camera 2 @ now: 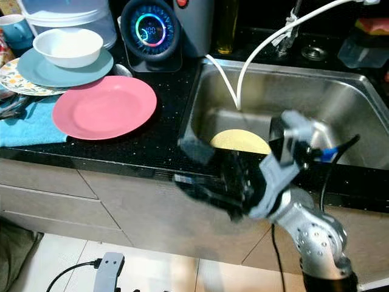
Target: Kitchen organization
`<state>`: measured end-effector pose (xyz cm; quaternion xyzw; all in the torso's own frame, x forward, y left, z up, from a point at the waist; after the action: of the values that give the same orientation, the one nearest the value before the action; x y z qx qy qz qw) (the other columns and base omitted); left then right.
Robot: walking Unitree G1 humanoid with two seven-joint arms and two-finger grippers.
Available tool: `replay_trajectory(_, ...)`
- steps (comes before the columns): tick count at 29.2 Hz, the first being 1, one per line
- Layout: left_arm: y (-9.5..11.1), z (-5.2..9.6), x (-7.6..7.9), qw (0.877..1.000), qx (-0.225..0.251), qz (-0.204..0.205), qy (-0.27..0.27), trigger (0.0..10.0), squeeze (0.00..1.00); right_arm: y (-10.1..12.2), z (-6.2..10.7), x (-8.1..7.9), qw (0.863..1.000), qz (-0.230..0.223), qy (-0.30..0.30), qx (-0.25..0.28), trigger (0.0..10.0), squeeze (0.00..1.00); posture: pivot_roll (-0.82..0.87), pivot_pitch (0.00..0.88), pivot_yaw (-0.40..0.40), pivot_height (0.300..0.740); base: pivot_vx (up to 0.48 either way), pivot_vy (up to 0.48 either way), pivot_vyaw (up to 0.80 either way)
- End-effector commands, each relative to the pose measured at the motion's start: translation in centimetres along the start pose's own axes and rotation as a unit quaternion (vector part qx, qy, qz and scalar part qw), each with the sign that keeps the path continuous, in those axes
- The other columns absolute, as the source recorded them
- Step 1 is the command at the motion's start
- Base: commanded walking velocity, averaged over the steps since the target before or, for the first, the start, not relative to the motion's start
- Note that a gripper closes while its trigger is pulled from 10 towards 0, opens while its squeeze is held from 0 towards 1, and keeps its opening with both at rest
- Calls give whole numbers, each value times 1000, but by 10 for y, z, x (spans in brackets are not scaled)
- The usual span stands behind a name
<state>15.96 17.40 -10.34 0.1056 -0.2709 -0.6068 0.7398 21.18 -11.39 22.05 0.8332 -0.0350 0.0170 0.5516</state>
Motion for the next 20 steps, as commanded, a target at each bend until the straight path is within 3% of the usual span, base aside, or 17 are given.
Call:
replay_trajectory(1,-7,1,-2,1000,-14,2,4,10000,0,-5,-2,-5,1000,-1,19,-18,10000,0,12,107,-20,740,0,0,0)
replay_trajectory(2,-7,1,-2,1000,-14,3,4,10000,0,-26,4,-11,996,-21,25,-79,10000,0,12,104,-22,740,0,0,0)
replay_trajectory(3,-7,1,-2,1000,-14,3,4,10000,0,-26,4,-11,996,-21,25,-79,10000,0,12,104,-22,740,0,0,0)
replay_trajectory(8,-9,2,-3,1000,-16,3,6,10000,0,-70,25,-19,978,-54,19,-201,10000,0,16,101,-23,740,0,0,0)
replay_trajectory(13,-9,2,-4,1000,-16,3,6,10000,0,-84,37,-24,971,-79,16,-224,10000,0,18,99,-22,740,0,0,0)
replay_trajectory(18,-9,3,-5,1000,-16,2,8,10000,0,-103,55,-28,955,-97,10,-279,10000,0,17,98,-20,740,0,0,0)
replay_trajectory(20,-9,3,-6,1000,-15,2,8,10000,0,-122,73,-30,934,-110,-2,-340,10000,0,16,99,-19,740,0,0,0)
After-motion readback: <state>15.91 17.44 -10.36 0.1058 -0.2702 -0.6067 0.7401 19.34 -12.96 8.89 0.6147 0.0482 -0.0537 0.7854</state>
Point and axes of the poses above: a point about 5 cm out from each wrist's last joint towards the gripper, its own z axis pointing back from the gripper into the wrist, its own y axis along the axis of the wrist's last joint, x = y × z, the point moved 1 cm from there along -z, pointing out of the wrist towards the gripper, and after that the axes turned 15 degrees about z, right-handed, at the moved point
